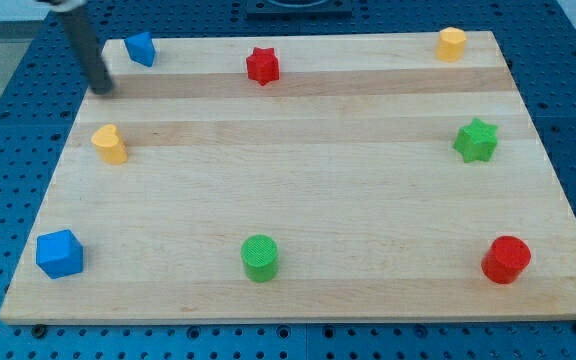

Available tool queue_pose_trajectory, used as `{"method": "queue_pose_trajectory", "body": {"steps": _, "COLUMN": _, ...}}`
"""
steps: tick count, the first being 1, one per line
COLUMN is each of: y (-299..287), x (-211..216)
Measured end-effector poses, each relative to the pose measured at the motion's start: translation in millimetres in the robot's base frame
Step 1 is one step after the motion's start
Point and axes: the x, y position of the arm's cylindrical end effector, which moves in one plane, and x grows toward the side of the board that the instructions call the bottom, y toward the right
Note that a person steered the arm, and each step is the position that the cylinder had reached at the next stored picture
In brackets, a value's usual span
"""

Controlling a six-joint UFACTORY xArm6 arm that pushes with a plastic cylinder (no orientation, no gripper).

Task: Move the blue triangle towards the red star

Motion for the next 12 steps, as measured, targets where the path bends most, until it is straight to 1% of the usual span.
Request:
{"method": "queue_pose_trajectory", "body": {"steps": 1, "y": -3, "x": -1}}
{"method": "queue_pose_trajectory", "body": {"steps": 2, "y": -3, "x": -26}}
{"method": "queue_pose_trajectory", "body": {"steps": 3, "y": -3, "x": -97}}
{"method": "queue_pose_trajectory", "body": {"steps": 4, "y": -3, "x": -100}}
{"method": "queue_pose_trajectory", "body": {"steps": 5, "y": 31, "x": -100}}
{"method": "queue_pose_trajectory", "body": {"steps": 6, "y": 110, "x": -100}}
{"method": "queue_pose_trajectory", "body": {"steps": 7, "y": 175, "x": -88}}
{"method": "queue_pose_trajectory", "body": {"steps": 8, "y": 186, "x": -100}}
{"method": "queue_pose_trajectory", "body": {"steps": 10, "y": 176, "x": -101}}
{"method": "queue_pose_trajectory", "body": {"steps": 12, "y": 98, "x": -100}}
